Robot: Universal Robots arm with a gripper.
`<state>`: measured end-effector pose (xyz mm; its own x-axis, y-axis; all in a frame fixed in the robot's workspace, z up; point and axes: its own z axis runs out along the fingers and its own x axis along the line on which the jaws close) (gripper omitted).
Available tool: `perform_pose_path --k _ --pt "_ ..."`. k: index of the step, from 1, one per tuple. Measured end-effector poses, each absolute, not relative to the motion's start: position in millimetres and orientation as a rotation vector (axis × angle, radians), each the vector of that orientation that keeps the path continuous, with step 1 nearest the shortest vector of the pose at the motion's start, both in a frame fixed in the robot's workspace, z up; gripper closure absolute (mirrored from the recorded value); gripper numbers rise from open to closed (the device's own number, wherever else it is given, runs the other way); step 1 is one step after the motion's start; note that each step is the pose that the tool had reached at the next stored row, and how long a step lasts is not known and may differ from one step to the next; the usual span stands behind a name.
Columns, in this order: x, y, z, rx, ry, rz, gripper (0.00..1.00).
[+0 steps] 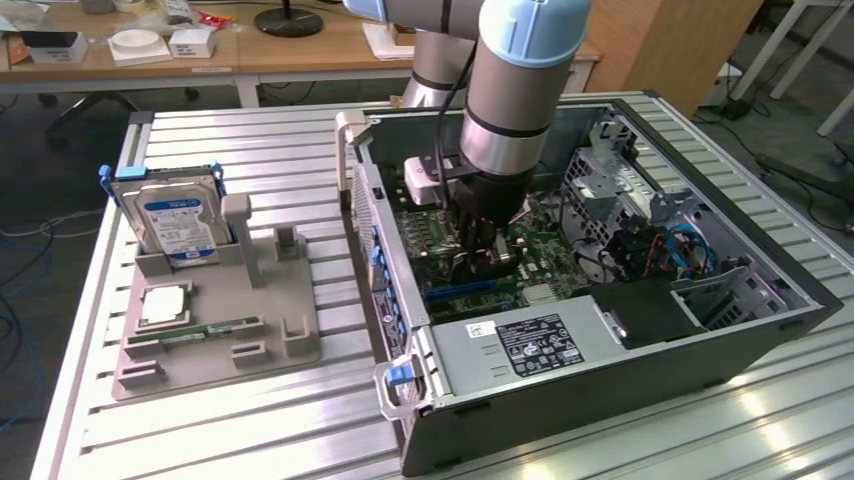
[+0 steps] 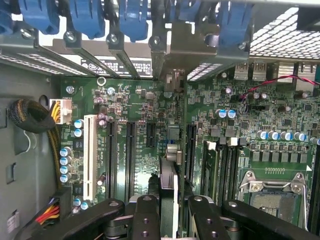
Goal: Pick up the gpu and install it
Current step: 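Insert the gpu into the slot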
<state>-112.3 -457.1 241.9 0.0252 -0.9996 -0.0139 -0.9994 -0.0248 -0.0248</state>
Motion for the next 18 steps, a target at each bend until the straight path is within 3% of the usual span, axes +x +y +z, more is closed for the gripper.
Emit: perform_pose_path --k 18 --pt "-113.2 -455.4 241.0 -2.227 2.172 -0.016 0.73"
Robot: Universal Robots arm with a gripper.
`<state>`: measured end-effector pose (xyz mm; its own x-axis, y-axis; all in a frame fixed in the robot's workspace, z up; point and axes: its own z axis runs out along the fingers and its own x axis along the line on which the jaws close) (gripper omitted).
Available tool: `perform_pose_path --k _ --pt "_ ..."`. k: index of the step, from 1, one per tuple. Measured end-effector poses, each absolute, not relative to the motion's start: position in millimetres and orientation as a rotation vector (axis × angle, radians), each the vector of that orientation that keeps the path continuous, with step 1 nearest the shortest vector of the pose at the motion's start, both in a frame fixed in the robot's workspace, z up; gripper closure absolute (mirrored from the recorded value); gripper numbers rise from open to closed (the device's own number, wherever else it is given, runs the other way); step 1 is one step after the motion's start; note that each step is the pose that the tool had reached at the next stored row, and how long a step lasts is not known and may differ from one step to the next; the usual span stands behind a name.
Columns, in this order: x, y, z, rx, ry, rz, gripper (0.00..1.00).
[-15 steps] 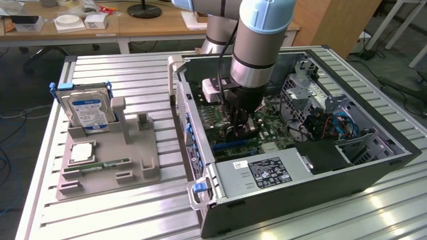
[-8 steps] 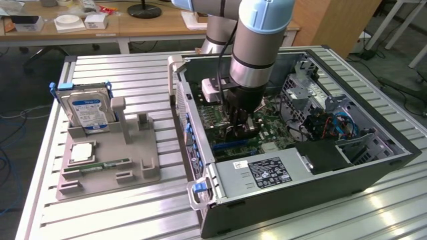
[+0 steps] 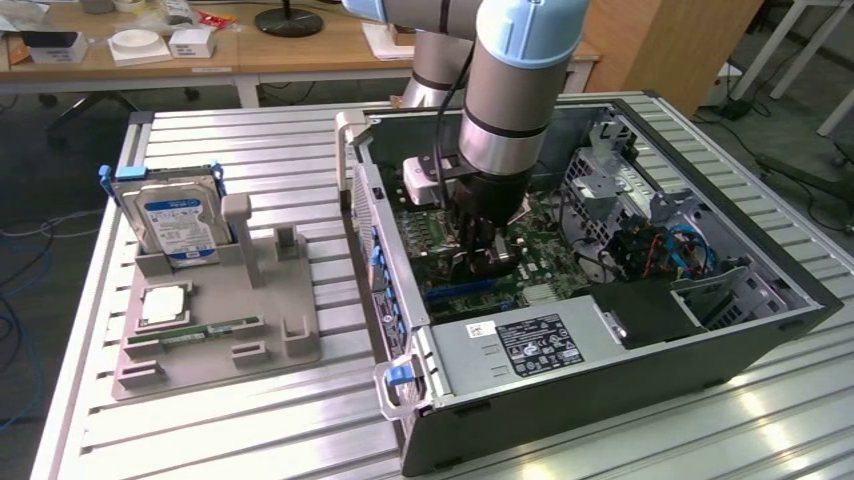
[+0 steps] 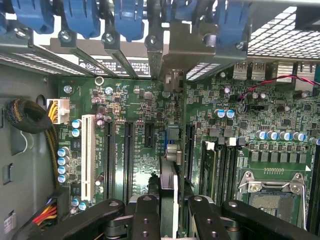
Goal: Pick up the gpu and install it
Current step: 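Insert the gpu into the slot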
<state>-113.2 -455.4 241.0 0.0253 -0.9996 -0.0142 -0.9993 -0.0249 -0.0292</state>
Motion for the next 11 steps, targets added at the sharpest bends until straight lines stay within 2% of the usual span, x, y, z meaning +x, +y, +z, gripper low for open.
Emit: perform_pose_path --k 11 --pt "-114.5 -455.4 239.6 -2.227 2.172 -0.017 0.73"
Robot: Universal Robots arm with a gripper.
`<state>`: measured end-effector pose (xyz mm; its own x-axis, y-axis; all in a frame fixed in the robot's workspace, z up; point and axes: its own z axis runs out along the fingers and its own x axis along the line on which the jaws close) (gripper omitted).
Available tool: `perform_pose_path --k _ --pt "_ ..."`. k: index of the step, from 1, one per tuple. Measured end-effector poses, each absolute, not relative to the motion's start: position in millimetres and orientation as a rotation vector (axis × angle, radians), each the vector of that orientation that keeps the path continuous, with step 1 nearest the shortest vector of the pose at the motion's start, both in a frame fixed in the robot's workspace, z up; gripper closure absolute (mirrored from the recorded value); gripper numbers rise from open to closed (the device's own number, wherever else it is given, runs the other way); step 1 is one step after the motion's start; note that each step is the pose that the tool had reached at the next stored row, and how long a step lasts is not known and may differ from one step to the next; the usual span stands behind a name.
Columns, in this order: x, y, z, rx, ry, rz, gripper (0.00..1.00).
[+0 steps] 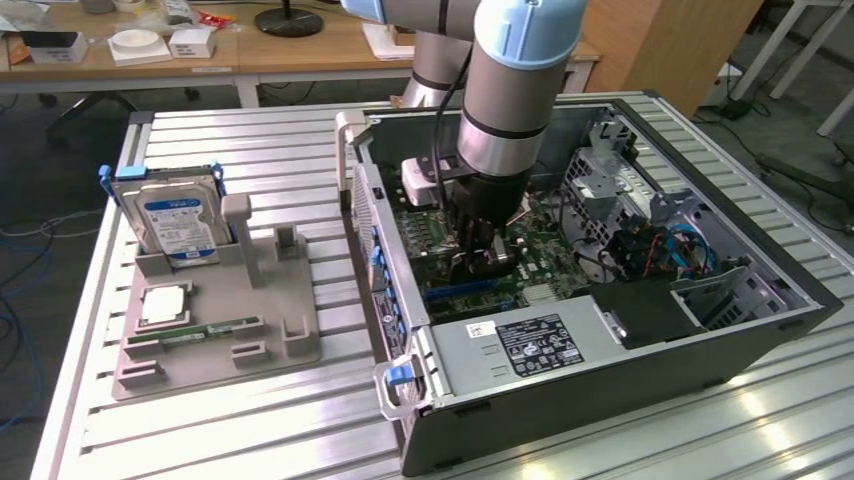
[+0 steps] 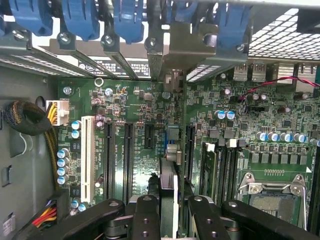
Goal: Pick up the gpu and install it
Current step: 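Insert the gpu into the slot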
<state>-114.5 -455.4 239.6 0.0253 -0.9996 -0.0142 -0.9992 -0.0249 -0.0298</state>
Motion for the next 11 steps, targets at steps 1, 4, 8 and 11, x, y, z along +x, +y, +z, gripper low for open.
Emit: perform_pose_path --k 1,4,8,11 --pt "-114.5 -455.4 239.4 -2.227 2.172 -0.017 0.73" --pt "-114.5 -455.4 239.4 -2.227 2.172 -0.017 0.73" --pt "-114.5 -455.4 239.4 -2.227 2.172 -0.017 0.73" --pt "-114.5 -455.4 239.4 -2.226 2.173 -0.017 0.73"
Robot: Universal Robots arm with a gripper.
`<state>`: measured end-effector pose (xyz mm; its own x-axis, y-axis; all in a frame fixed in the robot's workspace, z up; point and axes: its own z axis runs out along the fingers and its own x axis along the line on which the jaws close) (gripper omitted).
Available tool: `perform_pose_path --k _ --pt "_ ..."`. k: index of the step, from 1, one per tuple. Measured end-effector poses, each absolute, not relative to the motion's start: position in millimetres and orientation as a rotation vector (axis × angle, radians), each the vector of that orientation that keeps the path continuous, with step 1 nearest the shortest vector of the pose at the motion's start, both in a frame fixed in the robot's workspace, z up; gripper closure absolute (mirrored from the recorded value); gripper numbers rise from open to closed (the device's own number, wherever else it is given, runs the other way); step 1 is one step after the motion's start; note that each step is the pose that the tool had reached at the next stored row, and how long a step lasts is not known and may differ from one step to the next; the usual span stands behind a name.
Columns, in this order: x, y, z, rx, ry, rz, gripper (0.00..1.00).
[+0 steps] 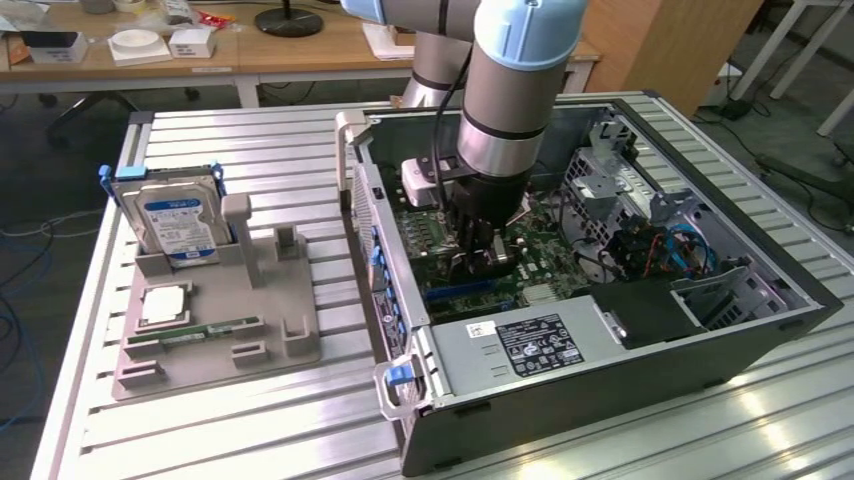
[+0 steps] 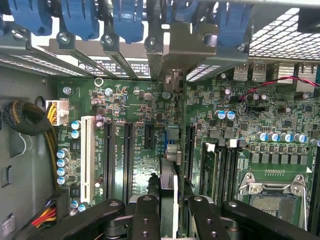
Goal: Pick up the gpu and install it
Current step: 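Insert the gpu into the slot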
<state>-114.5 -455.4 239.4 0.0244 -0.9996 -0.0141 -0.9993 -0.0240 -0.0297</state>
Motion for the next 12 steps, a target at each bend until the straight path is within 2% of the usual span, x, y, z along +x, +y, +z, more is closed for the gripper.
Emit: perform_pose_path --k 12 --pt "-114.3 -456.1 239.3 -2.201 2.198 -0.017 0.73"
